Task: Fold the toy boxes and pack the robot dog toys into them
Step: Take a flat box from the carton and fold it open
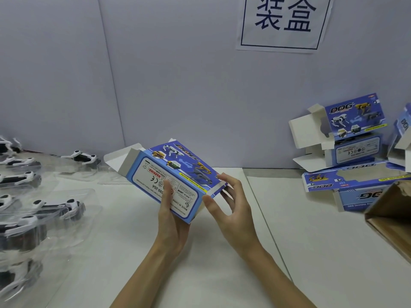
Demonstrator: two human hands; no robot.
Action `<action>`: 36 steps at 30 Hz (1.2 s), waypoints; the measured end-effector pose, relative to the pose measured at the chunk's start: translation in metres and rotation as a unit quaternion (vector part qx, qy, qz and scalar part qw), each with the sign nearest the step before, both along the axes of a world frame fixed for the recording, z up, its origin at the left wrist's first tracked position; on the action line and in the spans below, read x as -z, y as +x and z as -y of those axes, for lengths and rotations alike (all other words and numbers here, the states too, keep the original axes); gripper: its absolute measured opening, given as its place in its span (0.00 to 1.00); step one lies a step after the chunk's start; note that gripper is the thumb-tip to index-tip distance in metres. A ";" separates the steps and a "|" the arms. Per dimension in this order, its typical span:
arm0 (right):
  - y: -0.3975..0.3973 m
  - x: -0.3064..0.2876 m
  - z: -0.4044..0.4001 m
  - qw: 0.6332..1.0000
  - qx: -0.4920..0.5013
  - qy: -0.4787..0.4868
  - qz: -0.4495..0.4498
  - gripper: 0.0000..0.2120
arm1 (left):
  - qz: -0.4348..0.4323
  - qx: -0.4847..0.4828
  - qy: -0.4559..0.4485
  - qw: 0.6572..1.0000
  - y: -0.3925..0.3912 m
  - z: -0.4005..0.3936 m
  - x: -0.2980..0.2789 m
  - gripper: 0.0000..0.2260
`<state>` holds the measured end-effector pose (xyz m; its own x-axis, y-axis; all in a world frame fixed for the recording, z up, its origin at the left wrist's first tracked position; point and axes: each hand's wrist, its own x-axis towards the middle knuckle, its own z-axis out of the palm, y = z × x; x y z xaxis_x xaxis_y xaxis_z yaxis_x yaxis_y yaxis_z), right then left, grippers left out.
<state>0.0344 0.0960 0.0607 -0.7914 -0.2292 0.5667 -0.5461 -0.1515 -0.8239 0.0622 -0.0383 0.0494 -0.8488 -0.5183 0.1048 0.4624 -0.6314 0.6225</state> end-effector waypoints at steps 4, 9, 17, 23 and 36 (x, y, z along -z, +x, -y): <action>-0.002 -0.001 -0.003 1.000 -0.014 0.008 -0.007 0.26 | 0.004 -0.010 -0.006 1.000 0.002 -0.001 -0.003 0.37; -0.002 0.002 -0.005 0.997 -0.060 0.034 0.020 0.33 | -0.025 0.015 0.003 1.000 0.003 0.007 -0.002 0.26; -0.015 0.004 -0.013 0.997 0.006 0.075 -0.006 0.39 | 0.113 -0.013 -0.122 0.986 0.005 0.012 -0.008 0.34; -0.011 0.002 -0.011 0.994 -0.017 0.105 0.009 0.48 | 0.108 0.083 -0.103 0.985 0.004 0.008 -0.005 0.23; -0.013 0.002 -0.003 0.992 0.010 -0.081 0.094 0.29 | 0.025 0.061 -0.044 0.997 0.003 -0.014 -0.005 0.39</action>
